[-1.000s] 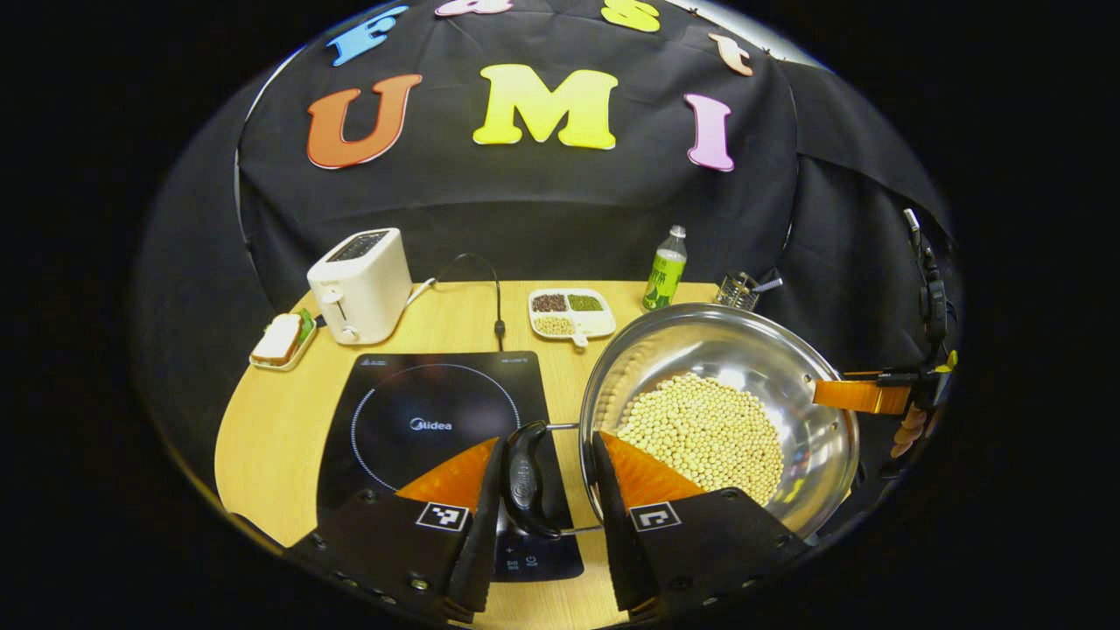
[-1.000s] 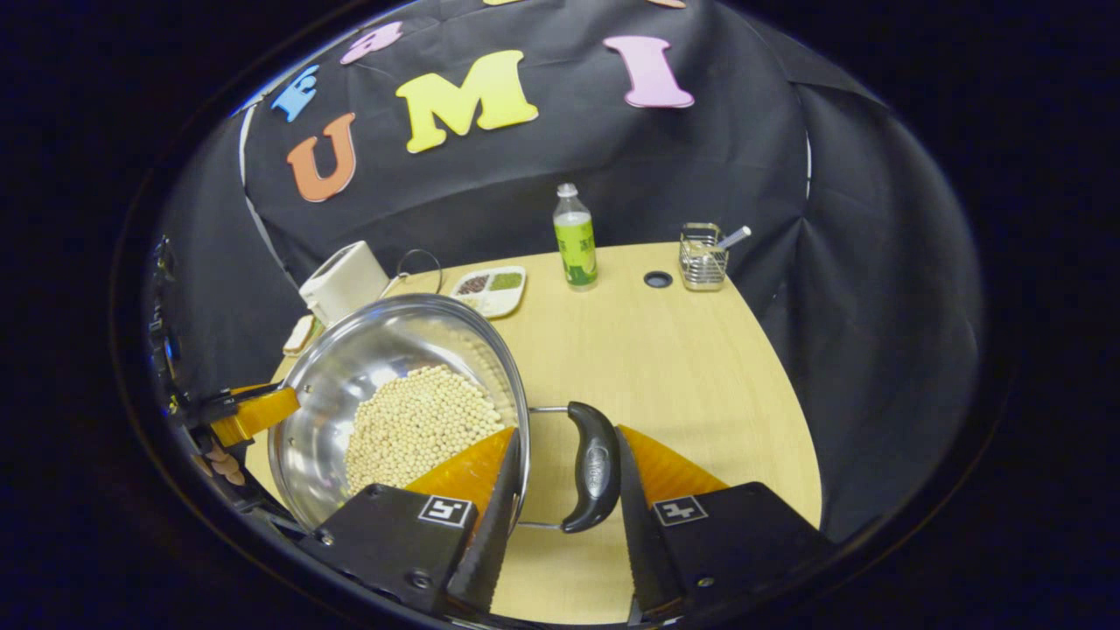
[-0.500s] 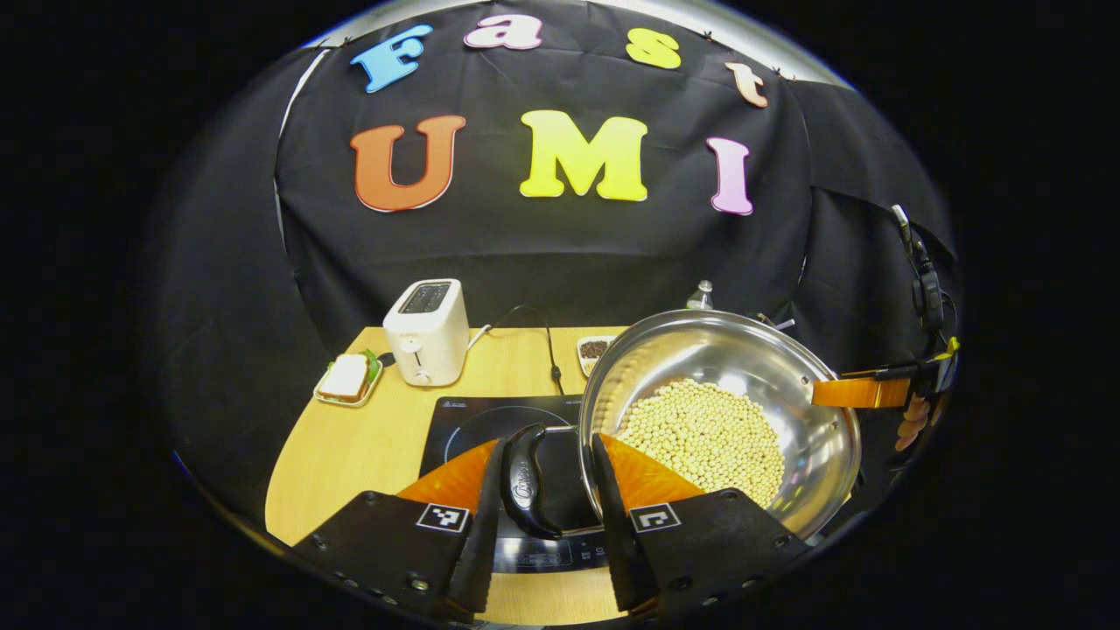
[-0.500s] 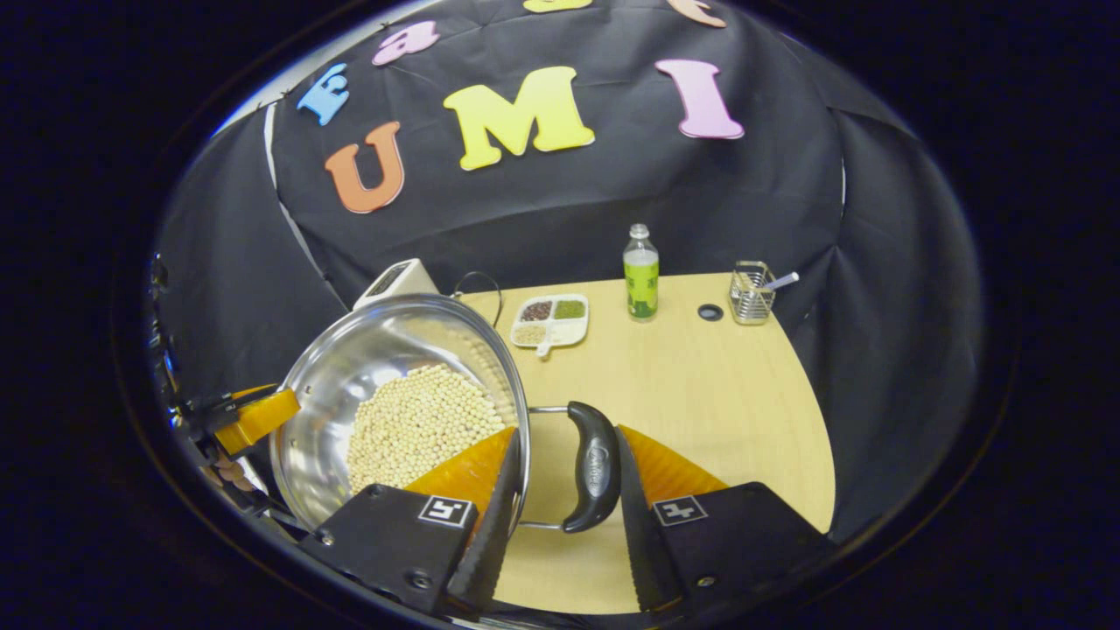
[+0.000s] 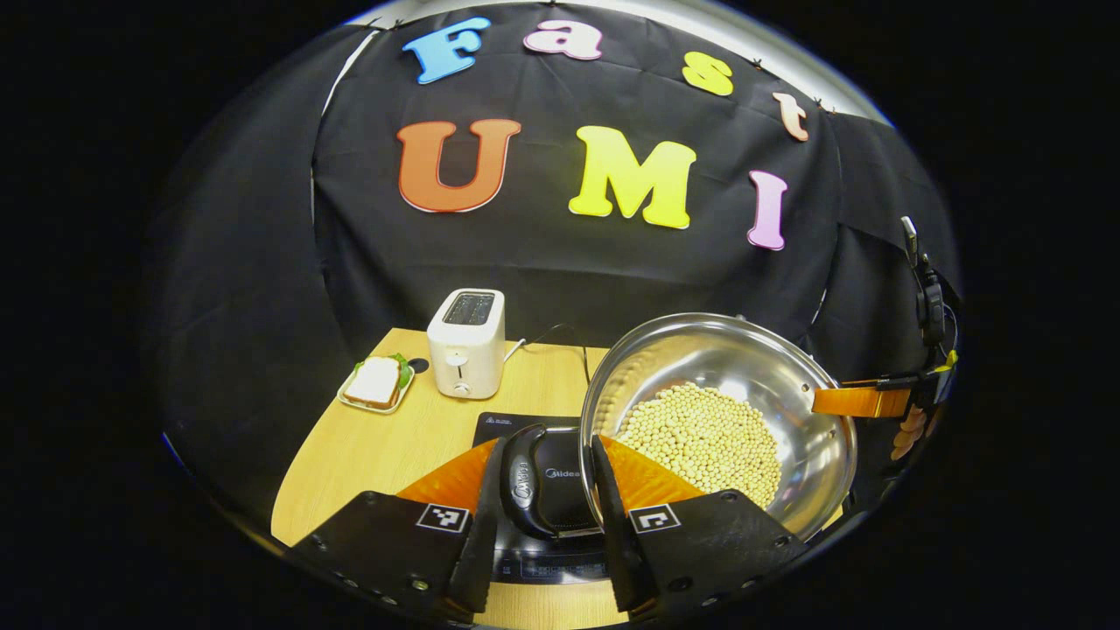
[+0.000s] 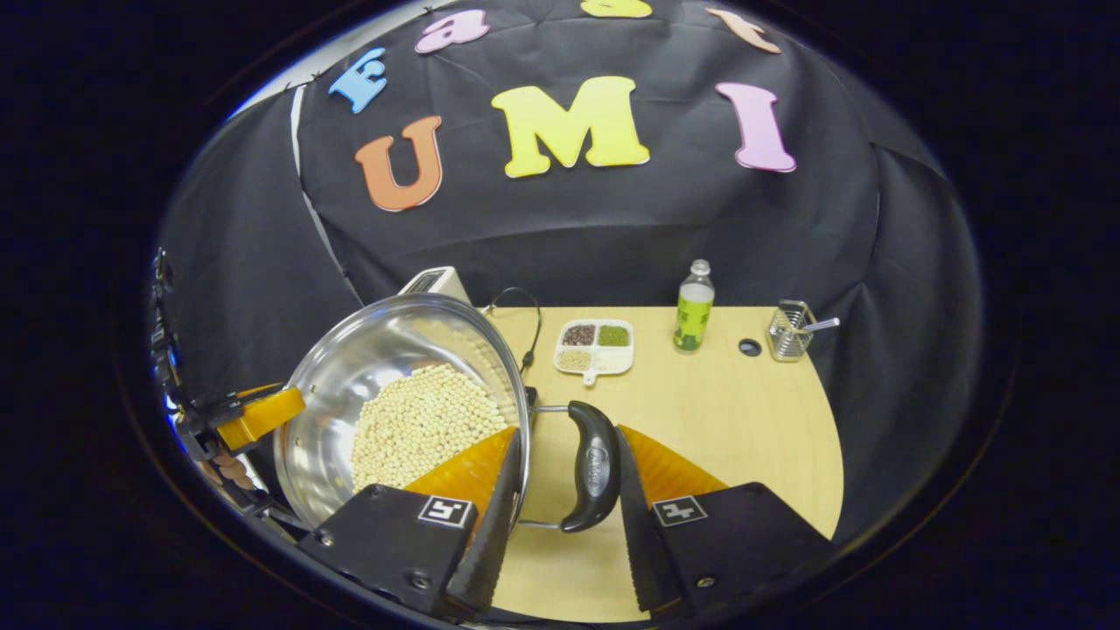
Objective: First push the handle of the pot to place it horizontally, then grasp the pot with both hands and set it on the induction cooktop.
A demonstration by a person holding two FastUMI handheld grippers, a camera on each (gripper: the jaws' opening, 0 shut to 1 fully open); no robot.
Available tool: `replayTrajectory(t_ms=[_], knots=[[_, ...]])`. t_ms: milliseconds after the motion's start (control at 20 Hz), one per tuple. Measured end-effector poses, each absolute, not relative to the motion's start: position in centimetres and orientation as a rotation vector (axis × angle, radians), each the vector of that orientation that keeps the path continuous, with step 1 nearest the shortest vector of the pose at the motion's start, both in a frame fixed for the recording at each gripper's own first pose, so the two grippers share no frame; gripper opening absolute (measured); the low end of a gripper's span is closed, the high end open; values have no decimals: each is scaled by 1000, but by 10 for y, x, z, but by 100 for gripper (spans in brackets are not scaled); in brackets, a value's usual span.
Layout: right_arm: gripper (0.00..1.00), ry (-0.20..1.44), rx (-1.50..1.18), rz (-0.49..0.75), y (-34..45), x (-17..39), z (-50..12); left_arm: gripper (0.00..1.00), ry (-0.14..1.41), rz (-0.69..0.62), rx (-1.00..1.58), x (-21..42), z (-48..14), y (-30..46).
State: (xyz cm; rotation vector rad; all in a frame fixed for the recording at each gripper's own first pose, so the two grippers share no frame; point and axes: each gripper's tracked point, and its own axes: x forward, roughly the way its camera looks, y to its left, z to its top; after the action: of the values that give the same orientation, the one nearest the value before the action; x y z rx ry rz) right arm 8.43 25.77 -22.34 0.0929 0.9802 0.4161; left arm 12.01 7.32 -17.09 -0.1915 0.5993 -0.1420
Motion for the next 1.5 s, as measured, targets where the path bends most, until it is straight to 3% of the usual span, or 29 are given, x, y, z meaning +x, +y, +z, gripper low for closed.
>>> replayTrajectory(t_ms=[50,100,150,950,1300,1350,1400,1500], knots=[[61,989,100,424,266,87,-230,41,609,-135,-201,124,-180,78],[61,1001,107,431,273,90,-238,42,620,-130,-209,126,-188,83],[60,1013,109,438,280,92,-246,52,629,-124,-214,130,-197,88],[61,1100,90,458,363,122,-384,52,809,-31,-216,181,-325,136],[60,1052,202,402,367,123,-407,53,764,-19,-199,197,-344,142],[60,1051,191,404,366,121,-408,44,749,-19,-181,199,-343,142],[62,1032,180,404,366,122,-406,56,747,-17,-168,200,-345,143],[61,1018,148,407,365,120,-407,59,738,-7,-158,201,-344,143]])
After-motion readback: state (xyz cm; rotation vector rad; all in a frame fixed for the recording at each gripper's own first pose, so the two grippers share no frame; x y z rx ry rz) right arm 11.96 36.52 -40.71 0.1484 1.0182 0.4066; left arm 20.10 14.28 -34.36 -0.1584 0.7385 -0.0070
